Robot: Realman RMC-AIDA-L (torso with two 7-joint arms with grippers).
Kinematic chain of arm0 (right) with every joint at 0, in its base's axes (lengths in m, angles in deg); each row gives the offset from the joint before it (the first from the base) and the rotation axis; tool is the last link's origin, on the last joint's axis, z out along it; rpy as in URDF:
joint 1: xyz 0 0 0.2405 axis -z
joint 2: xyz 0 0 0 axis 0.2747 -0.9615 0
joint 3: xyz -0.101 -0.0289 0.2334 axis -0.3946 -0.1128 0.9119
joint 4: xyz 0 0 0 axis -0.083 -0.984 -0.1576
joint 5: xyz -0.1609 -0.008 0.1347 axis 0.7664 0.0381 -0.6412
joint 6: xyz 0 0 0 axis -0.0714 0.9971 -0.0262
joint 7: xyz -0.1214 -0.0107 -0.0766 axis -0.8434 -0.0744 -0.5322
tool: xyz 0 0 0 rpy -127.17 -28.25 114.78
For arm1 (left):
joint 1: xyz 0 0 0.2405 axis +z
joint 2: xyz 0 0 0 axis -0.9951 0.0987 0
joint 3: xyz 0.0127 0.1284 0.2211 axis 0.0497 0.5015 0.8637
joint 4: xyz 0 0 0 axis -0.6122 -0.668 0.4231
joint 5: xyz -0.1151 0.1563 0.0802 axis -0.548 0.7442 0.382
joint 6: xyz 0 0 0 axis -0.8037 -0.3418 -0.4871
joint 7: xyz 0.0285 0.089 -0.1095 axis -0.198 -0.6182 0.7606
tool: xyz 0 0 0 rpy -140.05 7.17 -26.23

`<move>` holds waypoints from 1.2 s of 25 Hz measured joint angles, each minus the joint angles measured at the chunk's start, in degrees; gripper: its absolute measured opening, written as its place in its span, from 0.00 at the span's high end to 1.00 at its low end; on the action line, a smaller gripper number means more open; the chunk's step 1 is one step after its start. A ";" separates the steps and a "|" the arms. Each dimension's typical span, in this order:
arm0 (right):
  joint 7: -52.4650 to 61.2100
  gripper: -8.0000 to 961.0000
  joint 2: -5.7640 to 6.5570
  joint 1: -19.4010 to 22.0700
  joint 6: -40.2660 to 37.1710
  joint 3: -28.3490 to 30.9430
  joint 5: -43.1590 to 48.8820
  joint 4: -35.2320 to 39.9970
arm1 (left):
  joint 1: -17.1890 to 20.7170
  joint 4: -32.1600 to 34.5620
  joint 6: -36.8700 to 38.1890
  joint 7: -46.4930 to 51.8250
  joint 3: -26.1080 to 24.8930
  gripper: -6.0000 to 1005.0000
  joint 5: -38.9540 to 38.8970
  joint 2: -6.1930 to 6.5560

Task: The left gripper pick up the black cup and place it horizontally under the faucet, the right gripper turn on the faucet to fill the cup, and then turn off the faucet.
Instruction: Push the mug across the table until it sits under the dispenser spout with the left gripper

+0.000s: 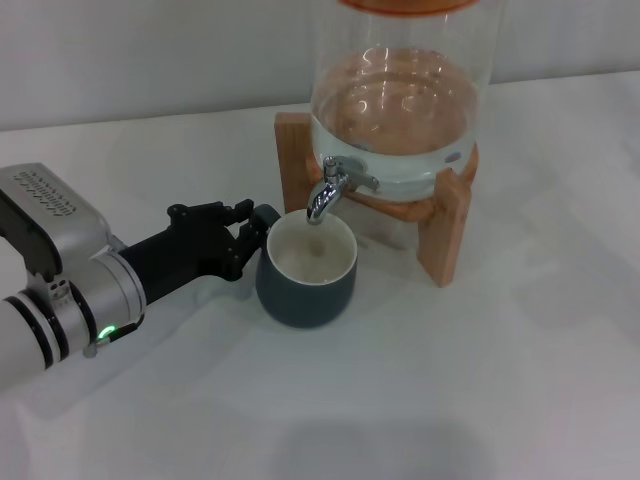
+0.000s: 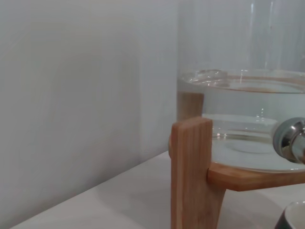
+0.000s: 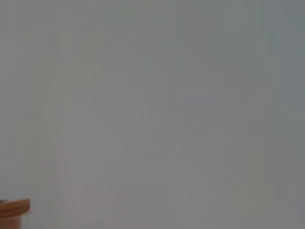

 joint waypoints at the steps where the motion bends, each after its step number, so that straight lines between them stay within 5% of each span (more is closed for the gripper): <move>1: 0.00 0.22 0.00 0.00 -0.02 0.00 0.00 0.00 | 0.00 0.00 0.01 0.00 0.00 0.81 -0.01 0.02; 18: -0.01 0.22 0.00 0.13 0.03 0.42 -0.07 0.00 | 0.08 -0.33 -0.04 0.25 0.26 0.78 0.02 0.02; 22: 0.00 0.22 0.00 0.25 0.06 0.52 -0.09 0.00 | 0.55 -0.18 0.07 0.18 0.30 0.66 0.13 0.02; 30: 0.00 0.22 0.00 0.16 0.23 0.53 -0.70 0.00 | 1.81 0.17 0.36 0.20 0.32 0.65 0.24 0.08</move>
